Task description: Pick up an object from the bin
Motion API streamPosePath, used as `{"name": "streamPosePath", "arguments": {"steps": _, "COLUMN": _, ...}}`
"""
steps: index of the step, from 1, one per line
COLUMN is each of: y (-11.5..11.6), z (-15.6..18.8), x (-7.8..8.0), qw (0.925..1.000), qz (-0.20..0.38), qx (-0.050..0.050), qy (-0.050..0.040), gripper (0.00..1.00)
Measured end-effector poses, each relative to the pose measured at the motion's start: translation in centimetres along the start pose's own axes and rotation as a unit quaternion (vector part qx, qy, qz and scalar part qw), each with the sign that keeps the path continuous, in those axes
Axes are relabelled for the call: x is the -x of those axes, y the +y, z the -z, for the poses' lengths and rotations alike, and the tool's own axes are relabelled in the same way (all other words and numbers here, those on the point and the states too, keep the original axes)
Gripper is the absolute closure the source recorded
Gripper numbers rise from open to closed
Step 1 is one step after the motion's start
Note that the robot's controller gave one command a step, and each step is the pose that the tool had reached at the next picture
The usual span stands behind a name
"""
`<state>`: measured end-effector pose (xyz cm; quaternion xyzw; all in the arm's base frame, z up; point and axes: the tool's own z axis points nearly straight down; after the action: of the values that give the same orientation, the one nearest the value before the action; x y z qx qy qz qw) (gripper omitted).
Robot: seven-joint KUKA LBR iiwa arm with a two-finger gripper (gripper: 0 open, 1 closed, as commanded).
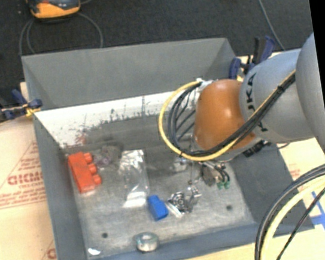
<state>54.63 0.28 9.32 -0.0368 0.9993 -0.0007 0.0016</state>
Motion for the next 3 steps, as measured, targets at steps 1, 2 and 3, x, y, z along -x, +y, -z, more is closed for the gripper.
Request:
{"name": "streamPosePath", "arguments": {"steps": 1, "y": -4.2, "z": -1.9, "x": -4.7, "qw": 0.9959, "qz": 0.09, "qx": 0.0, "qy": -0.0078, "gripper": 0.0}}
{"name": "streamPosePath", "arguments": {"steps": 2, "y": 0.5, "z": -1.9, "x": -2.7, "qw": 0.9918, "qz": 0.127, "qx": -0.001, "qy": -0.0034, "gripper": 0.0}}
{"name": "streamPosePath", "arguments": {"steps": 3, "y": 0.5, "z": -1.7, "x": -2.5, "qw": 0.992, "qz": 0.126, "qx": -0.001, "qy": -0.0061, "gripper": 1.0}}
